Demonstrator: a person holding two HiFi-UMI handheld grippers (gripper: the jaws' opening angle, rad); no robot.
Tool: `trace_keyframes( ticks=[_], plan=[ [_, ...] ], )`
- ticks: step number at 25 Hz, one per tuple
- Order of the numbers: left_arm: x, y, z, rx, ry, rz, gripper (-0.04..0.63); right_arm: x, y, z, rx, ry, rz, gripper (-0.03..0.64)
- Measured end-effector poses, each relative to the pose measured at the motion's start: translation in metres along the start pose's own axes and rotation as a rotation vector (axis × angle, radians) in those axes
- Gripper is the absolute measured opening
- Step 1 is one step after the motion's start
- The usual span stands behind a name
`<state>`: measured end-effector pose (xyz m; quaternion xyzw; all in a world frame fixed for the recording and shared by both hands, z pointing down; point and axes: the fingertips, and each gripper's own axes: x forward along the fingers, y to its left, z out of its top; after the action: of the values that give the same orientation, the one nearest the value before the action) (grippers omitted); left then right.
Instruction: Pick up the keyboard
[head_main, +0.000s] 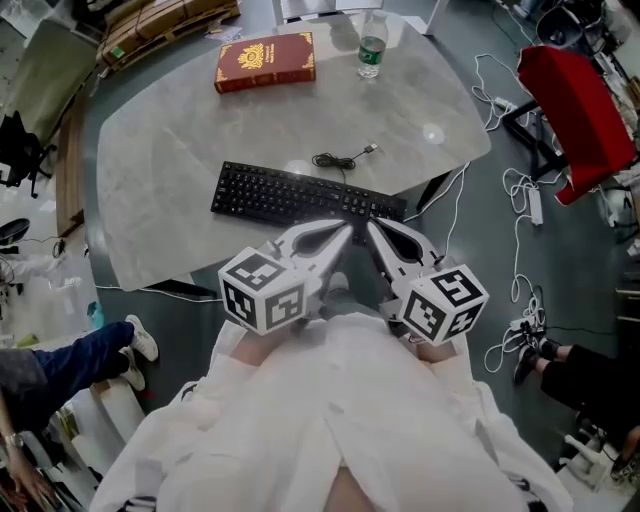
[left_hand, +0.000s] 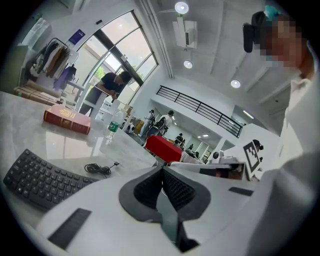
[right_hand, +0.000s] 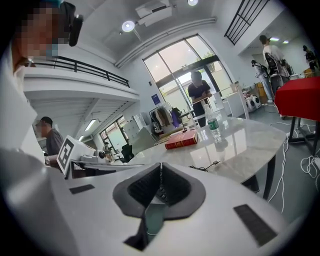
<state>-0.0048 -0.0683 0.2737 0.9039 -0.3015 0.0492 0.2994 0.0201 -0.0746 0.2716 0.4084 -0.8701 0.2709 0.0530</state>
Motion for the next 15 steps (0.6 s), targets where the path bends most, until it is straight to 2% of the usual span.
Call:
trace_keyframes(
  ticks=[15],
  plan=[
    [0.038, 0.009, -0.002, -0.039, 0.006, 0.04, 0.015, 0.001, -0.044, 0.004, 0.014, 0.033, 0.019, 0.032]
  ],
)
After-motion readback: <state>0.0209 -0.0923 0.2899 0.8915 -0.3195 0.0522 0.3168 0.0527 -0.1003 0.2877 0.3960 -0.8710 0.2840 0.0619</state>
